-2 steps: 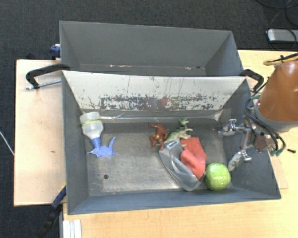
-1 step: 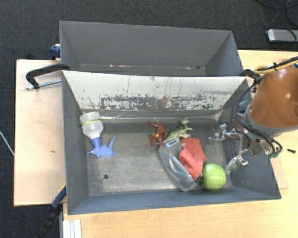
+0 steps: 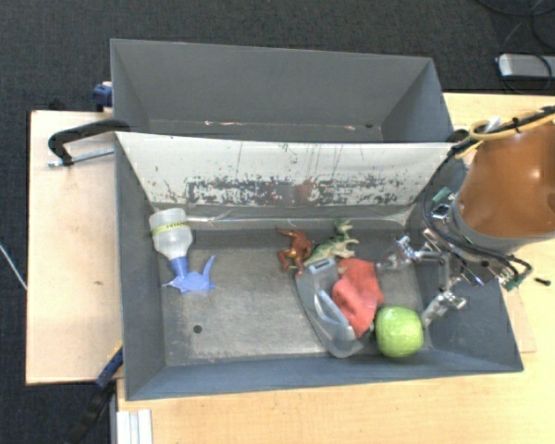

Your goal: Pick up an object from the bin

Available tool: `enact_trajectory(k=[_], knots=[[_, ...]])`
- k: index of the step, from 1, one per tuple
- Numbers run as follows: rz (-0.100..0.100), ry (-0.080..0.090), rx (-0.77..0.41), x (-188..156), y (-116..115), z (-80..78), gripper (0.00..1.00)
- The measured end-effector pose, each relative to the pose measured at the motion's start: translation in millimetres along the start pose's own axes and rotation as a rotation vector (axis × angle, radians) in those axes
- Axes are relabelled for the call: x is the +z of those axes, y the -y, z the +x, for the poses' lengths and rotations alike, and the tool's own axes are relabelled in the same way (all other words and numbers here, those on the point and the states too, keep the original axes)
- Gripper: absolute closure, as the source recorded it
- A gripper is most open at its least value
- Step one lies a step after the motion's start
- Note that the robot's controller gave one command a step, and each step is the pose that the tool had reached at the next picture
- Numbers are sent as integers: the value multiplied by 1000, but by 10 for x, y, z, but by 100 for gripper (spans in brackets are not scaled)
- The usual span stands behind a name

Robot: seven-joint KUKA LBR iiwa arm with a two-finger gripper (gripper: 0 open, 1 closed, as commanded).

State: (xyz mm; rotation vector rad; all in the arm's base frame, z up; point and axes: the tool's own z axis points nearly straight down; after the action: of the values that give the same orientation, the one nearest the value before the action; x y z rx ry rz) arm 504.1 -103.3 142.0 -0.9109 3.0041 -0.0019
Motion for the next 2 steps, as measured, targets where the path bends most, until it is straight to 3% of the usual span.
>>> enact_trajectory(k=[1, 2], knots=[[7, 6, -498, 680, -785, -422, 100], [7, 6, -499, 680, -785, -422, 100]])
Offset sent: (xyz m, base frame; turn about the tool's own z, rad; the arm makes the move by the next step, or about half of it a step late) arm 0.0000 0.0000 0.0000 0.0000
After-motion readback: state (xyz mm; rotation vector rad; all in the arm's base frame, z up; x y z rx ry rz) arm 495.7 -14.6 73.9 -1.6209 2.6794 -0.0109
